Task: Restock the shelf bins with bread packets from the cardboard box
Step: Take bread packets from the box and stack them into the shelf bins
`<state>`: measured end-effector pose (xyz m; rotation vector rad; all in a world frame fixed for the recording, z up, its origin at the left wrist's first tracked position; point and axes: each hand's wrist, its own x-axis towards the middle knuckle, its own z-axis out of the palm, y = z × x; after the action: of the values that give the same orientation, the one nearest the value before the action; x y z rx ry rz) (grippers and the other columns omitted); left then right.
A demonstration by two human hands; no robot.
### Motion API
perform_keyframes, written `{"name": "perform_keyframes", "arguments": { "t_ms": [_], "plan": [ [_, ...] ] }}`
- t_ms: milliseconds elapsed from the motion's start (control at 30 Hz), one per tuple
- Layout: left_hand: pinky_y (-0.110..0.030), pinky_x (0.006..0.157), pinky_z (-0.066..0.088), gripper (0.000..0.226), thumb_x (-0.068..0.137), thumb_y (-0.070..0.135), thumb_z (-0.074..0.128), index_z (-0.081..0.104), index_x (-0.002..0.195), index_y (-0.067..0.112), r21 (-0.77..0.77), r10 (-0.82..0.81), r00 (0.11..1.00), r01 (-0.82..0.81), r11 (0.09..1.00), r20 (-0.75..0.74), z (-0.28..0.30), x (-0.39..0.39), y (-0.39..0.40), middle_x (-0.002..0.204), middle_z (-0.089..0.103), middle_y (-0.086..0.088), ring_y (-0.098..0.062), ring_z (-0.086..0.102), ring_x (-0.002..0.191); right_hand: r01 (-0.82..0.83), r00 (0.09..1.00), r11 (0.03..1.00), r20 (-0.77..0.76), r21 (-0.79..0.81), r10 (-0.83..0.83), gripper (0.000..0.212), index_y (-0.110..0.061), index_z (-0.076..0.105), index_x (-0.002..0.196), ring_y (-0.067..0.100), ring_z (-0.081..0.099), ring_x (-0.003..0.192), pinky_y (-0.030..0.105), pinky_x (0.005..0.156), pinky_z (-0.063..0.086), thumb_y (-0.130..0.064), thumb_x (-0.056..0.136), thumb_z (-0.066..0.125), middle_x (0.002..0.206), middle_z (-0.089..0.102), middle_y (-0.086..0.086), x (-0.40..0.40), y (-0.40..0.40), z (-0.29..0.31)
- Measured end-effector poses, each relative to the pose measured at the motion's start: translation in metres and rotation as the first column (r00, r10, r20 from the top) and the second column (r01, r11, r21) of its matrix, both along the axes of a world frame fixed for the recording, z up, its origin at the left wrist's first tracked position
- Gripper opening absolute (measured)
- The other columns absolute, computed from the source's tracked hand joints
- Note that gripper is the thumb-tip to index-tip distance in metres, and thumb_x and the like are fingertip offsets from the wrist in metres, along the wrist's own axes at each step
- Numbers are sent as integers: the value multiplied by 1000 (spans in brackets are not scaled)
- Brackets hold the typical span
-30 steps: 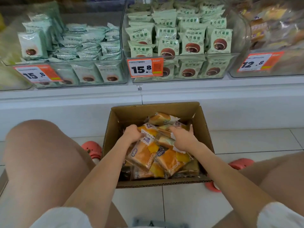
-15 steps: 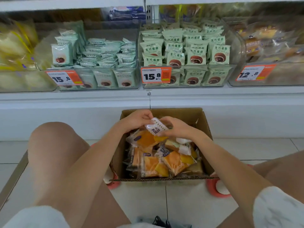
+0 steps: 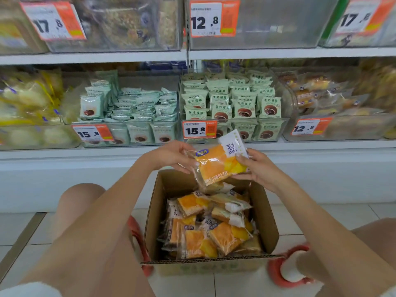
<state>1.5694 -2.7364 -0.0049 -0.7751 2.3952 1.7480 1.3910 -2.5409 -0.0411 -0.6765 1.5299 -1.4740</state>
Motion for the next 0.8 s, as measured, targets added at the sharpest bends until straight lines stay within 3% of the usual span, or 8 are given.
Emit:
{"name": "perform_keyframes", "arguments": {
  "t_ms": [167, 367, 433, 467, 533, 600, 667, 800],
  "plan": [
    [-27, 70, 59, 38, 81, 9, 72, 60, 110, -12, -146, -54, 995, 41, 988, -83, 61, -19, -4, 93, 73, -14, -21, 72, 80, 27, 989, 1000, -146, 6, -26, 39, -26, 59, 116, 22, 69, 98, 46, 78, 58, -17, 81, 72, 109, 69, 0, -8, 1, 52],
    [-30, 71, 59, 16, 92, 15, 60, 72, 83, 10, -168, 104, 860, -214, 962, -500, 165, -43, -24, 76, 74, -6, -15, 71, 72, 203, 911, 949, -310, -240, -273, 35, -28, 64, 99, 17, 67, 99, 41, 96, 50, -28, 66, 75, 101, 72, -4, -41, -3, 165],
    [-31, 74, 56, 17, 90, 21, 63, 73, 83, 9, -381, 131, 720, -501, 777, -681, 191, -61, -37, 76, 72, -2, -14, 69, 73, 253, 903, 901, -248, -351, -351, 45, -26, 64, 99, 16, 69, 94, 40, 90, 54, -30, 58, 81, 98, 73, -4, -62, -8, 207],
    [-30, 74, 53, 17, 90, 25, 64, 73, 88, 10, -527, 63, 687, -609, 593, -724, 202, -73, -45, 79, 71, 1, -14, 67, 77, 270, 898, 878, -226, -396, -378, 55, -25, 64, 100, 16, 69, 92, 40, 85, 56, -34, 50, 86, 99, 73, -3, -73, -12, 227],
    [-32, 71, 51, 23, 91, 29, 59, 69, 96, 10, -719, -157, 704, -661, 214, -693, 219, -101, -56, 87, 69, -1, -20, 63, 86, 288, 891, 830, -185, -477, -415, 59, -24, 64, 101, 18, 70, 92, 38, 73, 59, -36, 48, 88, 100, 73, -1, -98, -27, 261],
    [-33, 59, 50, 32, 91, 35, 48, 66, 89, 8, -792, -317, 759, -609, -40, -568, 226, -133, -70, 80, 68, -8, -27, 63, 78, 309, 878, 784, -154, -538, -452, 31, -20, 62, 100, 17, 70, 84, 33, 61, 59, -19, 73, 77, 96, 72, 1, -121, -50, 290],
    [-27, 50, 41, 36, 87, 38, 44, 63, 71, 12, -771, -326, 782, -606, -198, -531, 224, -161, -83, 59, 62, -6, -24, 61, 57, 342, 856, 780, -168, -524, -488, 18, -17, 60, 99, 16, 68, 81, 36, 63, 60, -8, 85, 65, 98, 69, 3, -146, -79, 311],
    [-23, 47, 37, 40, 86, 33, 43, 55, 52, 16, -625, -339, 706, -708, -329, -622, 207, -186, -93, 43, 50, -1, -19, 48, 37, 326, 816, 863, -346, -386, -463, 40, -5, 59, 119, 20, 65, 90, 38, 87, 52, -5, 80, 71, 112, 66, 10, -191, -154, 328]
  ]
}}
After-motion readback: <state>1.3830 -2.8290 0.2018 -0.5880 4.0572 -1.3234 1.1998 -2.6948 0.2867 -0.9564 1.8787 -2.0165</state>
